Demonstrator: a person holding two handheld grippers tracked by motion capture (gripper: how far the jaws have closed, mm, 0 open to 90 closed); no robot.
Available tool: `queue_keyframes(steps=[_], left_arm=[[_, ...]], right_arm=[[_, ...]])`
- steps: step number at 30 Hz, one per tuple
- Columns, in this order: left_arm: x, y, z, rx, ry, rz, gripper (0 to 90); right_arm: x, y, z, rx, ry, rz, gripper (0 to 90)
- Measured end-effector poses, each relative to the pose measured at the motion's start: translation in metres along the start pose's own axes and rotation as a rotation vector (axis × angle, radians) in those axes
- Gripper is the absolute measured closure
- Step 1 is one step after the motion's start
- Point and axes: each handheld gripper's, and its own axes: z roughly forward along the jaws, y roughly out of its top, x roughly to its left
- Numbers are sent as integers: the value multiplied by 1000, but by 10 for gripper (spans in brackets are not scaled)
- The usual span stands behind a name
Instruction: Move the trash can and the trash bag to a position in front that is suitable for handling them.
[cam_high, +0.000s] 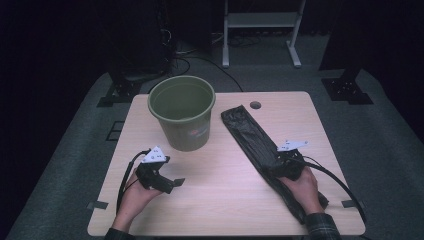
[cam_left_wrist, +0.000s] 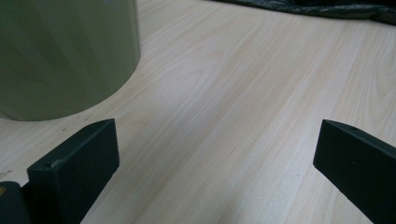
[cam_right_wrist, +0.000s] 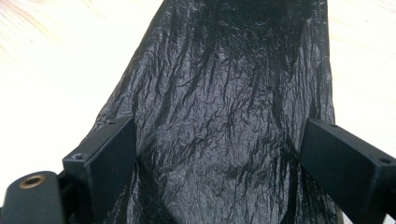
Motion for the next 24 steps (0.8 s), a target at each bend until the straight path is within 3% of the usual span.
queue_keyframes(steps=[7,16,24], left_arm=[[6,12,-10,-17,-6,-8,0],[16,36,-30,-22,27,-4,0],[27,51,-46,-52,30,-16,0]], right_arm=[[0,0,0,0,1,-1,96],[0,0,0,0,1,-1,96],[0,0,0,0,1,-1,96]])
